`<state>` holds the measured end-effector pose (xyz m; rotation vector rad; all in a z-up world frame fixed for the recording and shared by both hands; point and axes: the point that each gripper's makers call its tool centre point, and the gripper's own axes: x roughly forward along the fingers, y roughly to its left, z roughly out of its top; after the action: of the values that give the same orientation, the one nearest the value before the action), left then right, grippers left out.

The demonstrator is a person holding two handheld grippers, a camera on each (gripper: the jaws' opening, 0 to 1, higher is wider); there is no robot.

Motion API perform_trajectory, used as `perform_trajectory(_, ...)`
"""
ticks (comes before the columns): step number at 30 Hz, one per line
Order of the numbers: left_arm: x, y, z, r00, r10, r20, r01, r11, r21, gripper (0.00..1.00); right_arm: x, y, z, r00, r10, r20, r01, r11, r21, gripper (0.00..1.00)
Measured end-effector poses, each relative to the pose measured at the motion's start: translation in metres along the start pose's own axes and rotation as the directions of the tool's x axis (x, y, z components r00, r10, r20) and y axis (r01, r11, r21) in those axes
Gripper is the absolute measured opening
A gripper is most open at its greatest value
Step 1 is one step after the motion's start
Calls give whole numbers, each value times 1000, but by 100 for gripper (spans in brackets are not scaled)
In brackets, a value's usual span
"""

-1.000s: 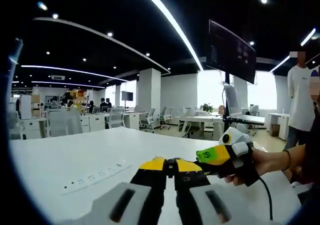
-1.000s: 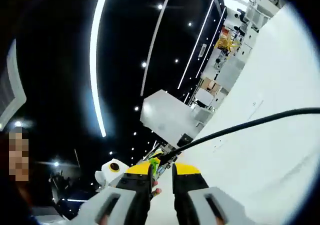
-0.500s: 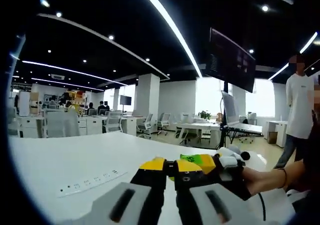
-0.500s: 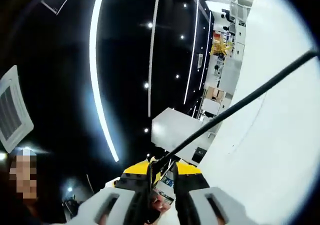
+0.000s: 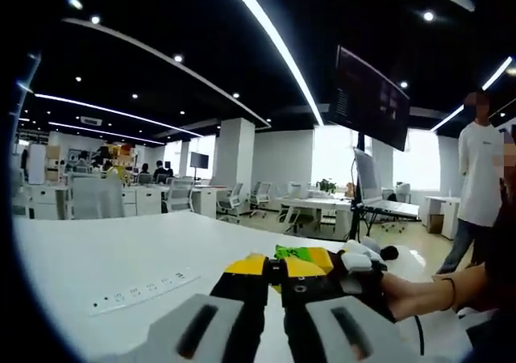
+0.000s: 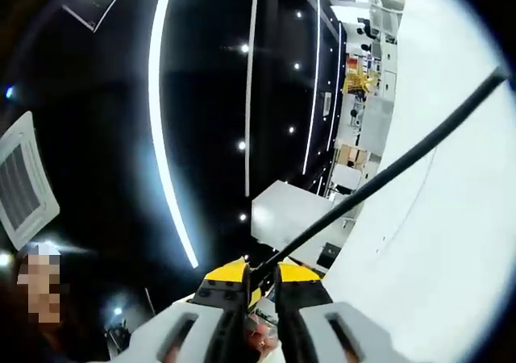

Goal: Find the data cable on the table. Grasp the USB connector end of the cable and insert it into the USB port on the table

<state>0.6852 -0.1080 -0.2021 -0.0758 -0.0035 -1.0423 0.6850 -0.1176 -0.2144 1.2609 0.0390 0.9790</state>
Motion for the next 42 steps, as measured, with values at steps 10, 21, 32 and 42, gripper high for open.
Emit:
perform_trajectory(10,-2,1,0,1000,-2,14,3,1000,-24,7,2,1,1,1000,-3,16,2,1000,23,14)
perform_trajectory(21,-1,1,-1,1000,-9,28,10,999,-34,7,2,0,8,999,-24,43,23,1000,18,11)
perform_trajectory(32,0,-2,-7,1000,-25,12,25,1000,-5,8,4,-10,17,997,-72,20,74,987,-144,7)
perform_trajectory(42,1,-2,-8,1000,-30,4,30,1000,9,9,3,-8,17,996,-85,23,88,982,-170,6)
